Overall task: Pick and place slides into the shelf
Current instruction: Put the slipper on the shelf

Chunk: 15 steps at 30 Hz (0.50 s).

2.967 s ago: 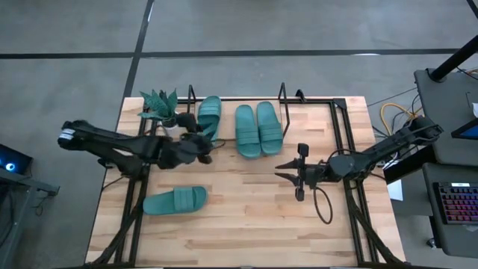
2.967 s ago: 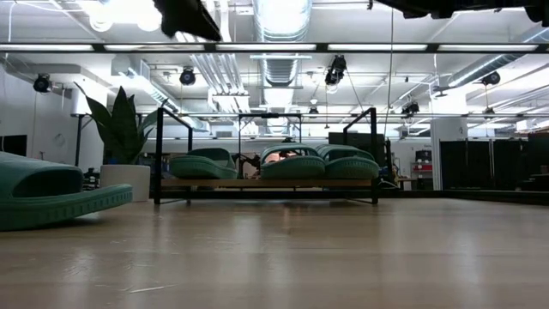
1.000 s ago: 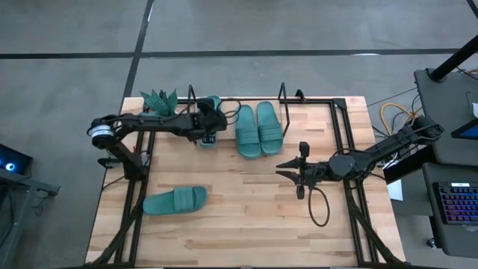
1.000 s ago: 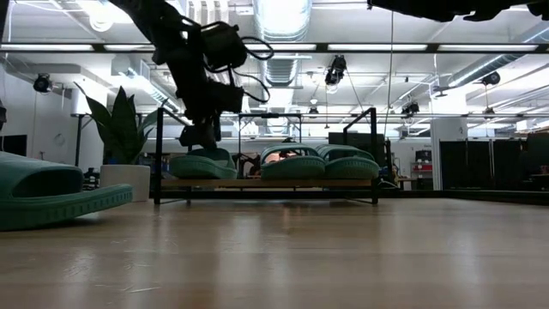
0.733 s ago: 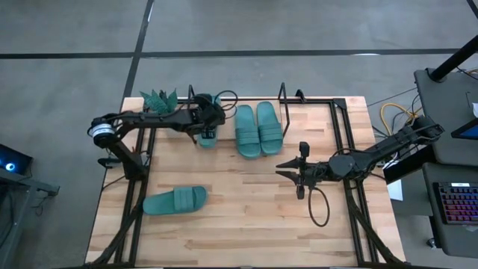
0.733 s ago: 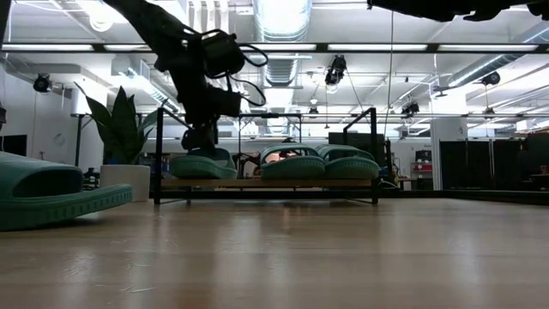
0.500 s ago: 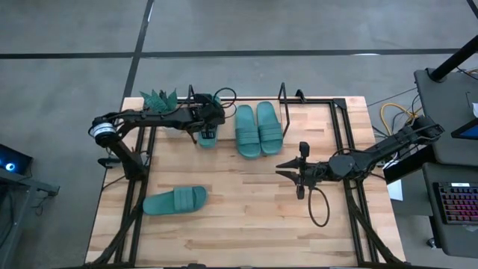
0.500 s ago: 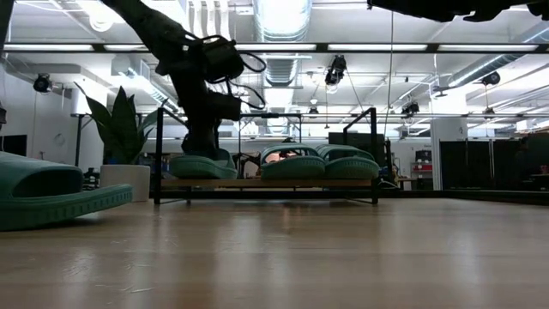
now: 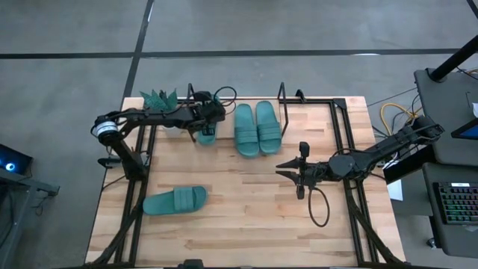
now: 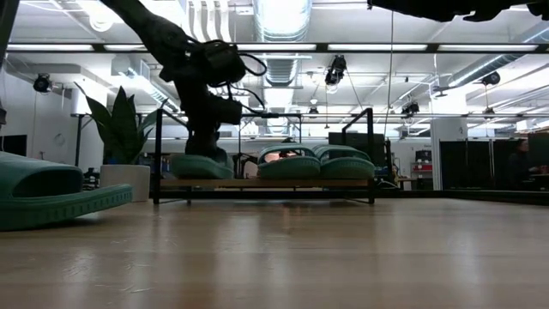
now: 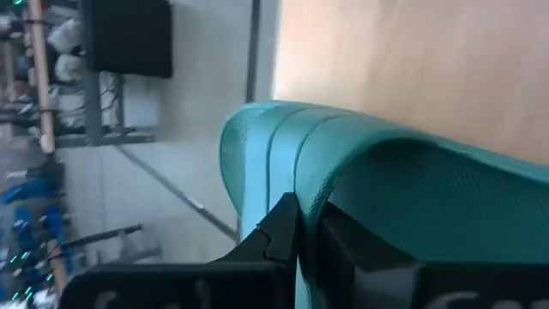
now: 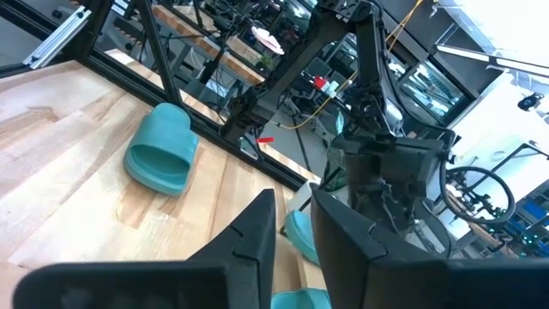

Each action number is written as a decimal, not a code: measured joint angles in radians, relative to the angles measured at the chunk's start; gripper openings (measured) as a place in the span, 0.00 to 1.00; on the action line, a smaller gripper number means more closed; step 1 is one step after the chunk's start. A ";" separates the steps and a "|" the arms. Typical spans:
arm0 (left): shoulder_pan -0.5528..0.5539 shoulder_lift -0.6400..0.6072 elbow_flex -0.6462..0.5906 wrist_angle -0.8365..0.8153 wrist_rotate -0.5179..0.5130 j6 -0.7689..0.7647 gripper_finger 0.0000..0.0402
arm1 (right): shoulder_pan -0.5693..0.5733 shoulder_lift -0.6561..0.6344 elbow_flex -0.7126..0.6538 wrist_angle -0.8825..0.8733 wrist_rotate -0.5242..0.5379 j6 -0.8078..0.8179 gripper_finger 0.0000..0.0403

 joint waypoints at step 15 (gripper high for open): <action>0.001 0.000 0.006 0.051 -0.112 0.053 0.02 | 0.000 0.000 0.000 0.000 0.000 0.000 0.18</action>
